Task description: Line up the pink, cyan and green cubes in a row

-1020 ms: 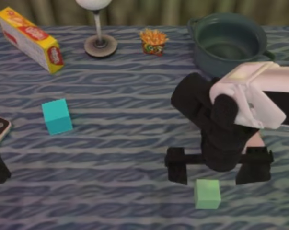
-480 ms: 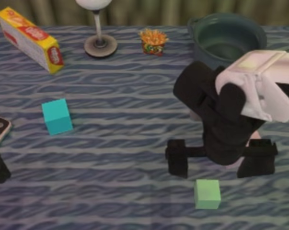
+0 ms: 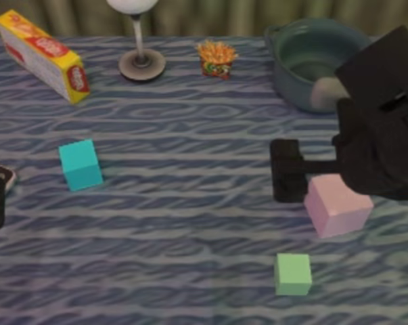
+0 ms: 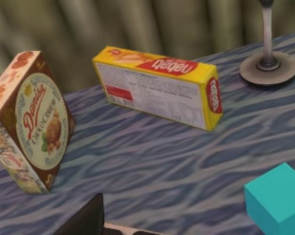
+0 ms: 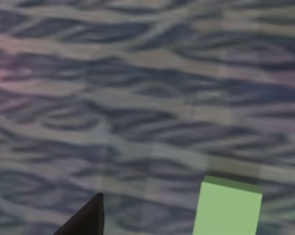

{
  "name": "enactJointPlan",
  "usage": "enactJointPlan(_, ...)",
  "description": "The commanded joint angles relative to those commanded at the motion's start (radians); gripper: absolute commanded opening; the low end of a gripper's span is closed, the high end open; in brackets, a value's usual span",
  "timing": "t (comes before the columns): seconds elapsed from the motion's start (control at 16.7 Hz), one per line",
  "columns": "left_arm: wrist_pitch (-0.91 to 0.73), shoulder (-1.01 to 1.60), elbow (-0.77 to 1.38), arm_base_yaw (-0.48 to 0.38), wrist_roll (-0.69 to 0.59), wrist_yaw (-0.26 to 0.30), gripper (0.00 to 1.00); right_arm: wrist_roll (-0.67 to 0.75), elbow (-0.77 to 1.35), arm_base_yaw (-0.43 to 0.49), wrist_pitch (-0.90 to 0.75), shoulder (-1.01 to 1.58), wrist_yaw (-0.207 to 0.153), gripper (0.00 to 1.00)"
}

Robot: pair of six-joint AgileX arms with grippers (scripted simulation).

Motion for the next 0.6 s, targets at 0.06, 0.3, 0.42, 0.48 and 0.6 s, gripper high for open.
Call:
enactJointPlan(0.06,-0.052,0.104,0.081,-0.008,0.048,-0.001,1.00,-0.035,-0.041,-0.023,0.044,-0.086,0.000,1.00)
enactJointPlan(0.3,-0.279,0.581,0.421,-0.041,0.256,-0.003,1.00,-0.178,-0.242,-0.139,0.227,-0.452,-0.004,1.00)
enactJointPlan(0.42,-0.394,0.816,0.587,-0.059,0.361,-0.004,1.00,-0.249,-0.365,-0.210,0.320,-0.634,-0.008,1.00)
enactJointPlan(0.48,-0.450,0.925,0.667,-0.068,0.412,-0.004,1.00,-0.283,-0.431,-0.247,0.364,-0.717,-0.010,1.00)
enactJointPlan(0.6,-0.556,1.122,0.820,-0.084,0.508,-0.004,1.00,-0.351,-0.576,-0.328,0.457,-0.883,-0.013,1.00)
